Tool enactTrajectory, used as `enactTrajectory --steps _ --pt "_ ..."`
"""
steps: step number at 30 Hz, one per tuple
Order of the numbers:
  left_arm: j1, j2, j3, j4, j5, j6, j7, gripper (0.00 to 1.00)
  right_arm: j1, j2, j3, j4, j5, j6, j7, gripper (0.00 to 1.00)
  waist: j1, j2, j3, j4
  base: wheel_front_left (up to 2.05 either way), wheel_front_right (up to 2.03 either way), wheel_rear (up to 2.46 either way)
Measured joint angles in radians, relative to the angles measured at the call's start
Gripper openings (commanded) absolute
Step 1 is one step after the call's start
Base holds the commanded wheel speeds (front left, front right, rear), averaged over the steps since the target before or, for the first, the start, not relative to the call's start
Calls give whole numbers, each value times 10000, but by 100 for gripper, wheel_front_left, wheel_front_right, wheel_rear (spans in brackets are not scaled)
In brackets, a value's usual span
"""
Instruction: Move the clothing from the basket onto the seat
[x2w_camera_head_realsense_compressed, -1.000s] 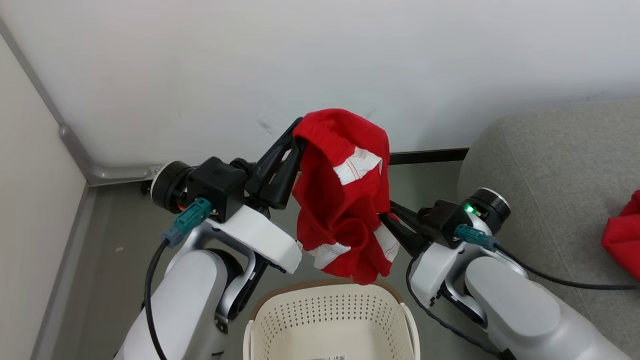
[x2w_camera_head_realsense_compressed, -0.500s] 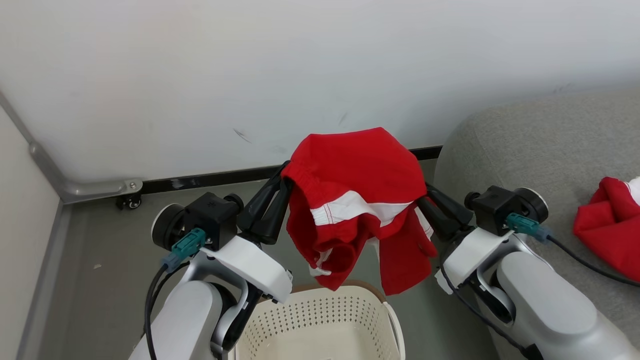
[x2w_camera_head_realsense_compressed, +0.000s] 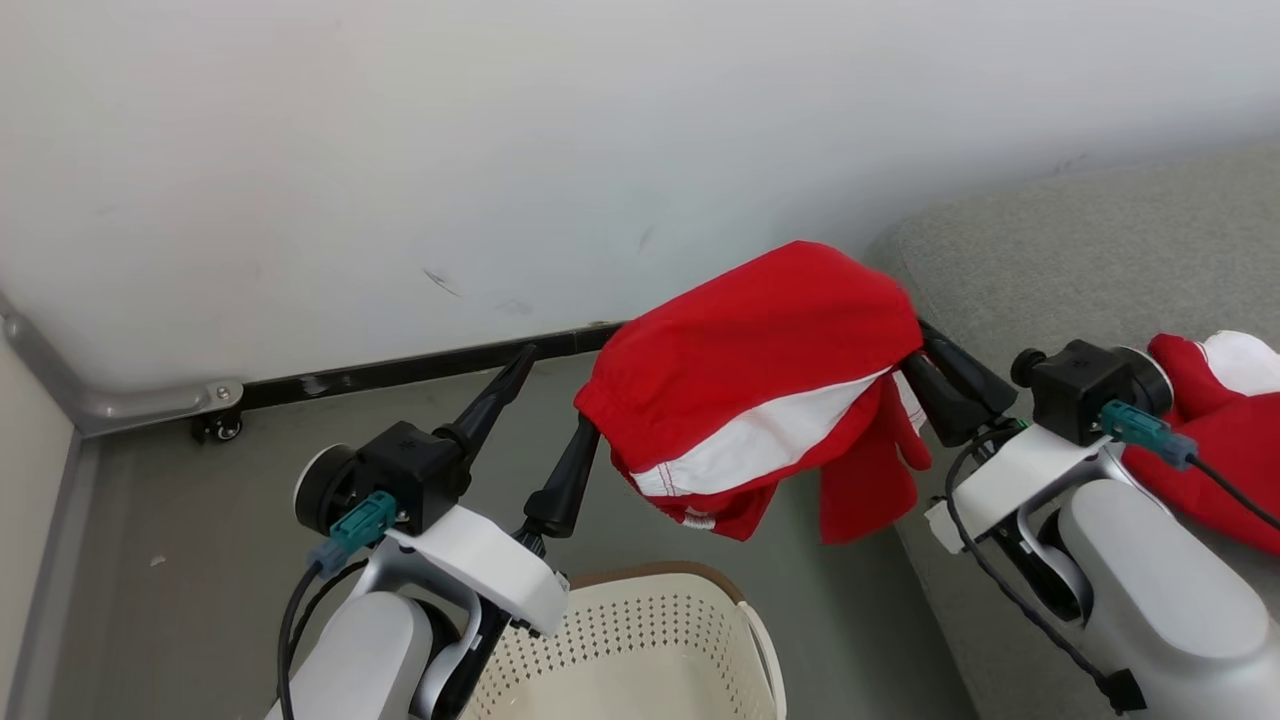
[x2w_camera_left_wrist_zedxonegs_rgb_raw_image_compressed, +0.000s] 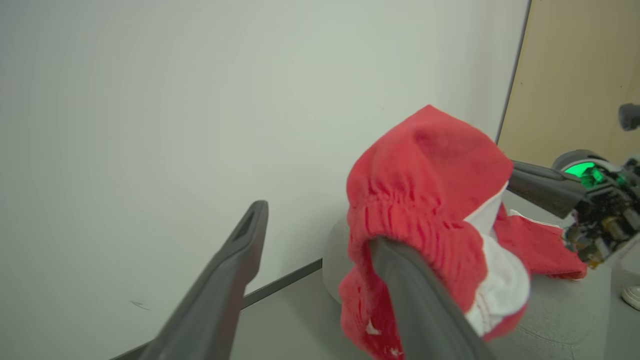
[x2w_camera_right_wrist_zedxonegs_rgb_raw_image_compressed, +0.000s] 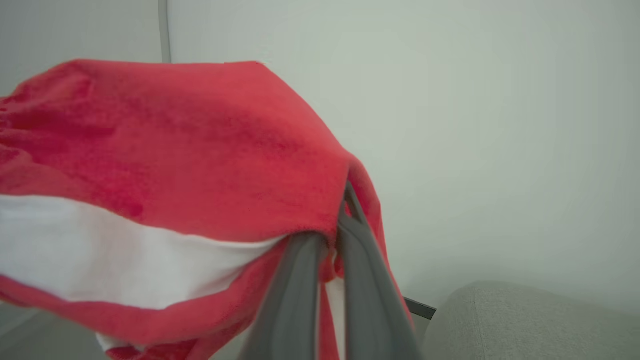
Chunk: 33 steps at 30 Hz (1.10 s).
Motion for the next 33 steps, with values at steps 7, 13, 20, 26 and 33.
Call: enactTrajectory --steps 7,13,20,26,33 --pt "177 73 -134 44 -13 -161 -142 100 203 -309 -589 -186 -4 0 -2 0 0 0 5 -223 0 0 0" --pt "482 334 -169 136 -17 -249 -188 100 449 -614 -1189 -349 -31 0 -2 0 0 0 20 -432 0 0 0" --pt "743 407 -393 125 -105 -397 -311 100 869 -897 -1825 -514 -169 0 -2 0 0 0 47 -700 0 0 0" --pt "758 362 -761 17 -109 -522 -393 100 1336 -1091 -2416 -681 -364 0 -2 0 0 0 70 -963 0 0 0" --pt "817 314 -1177 -109 -127 -598 -445 100 1684 -1216 -2993 -993 -454 0 -2 0 0 0 120 -1305 0 0 0"
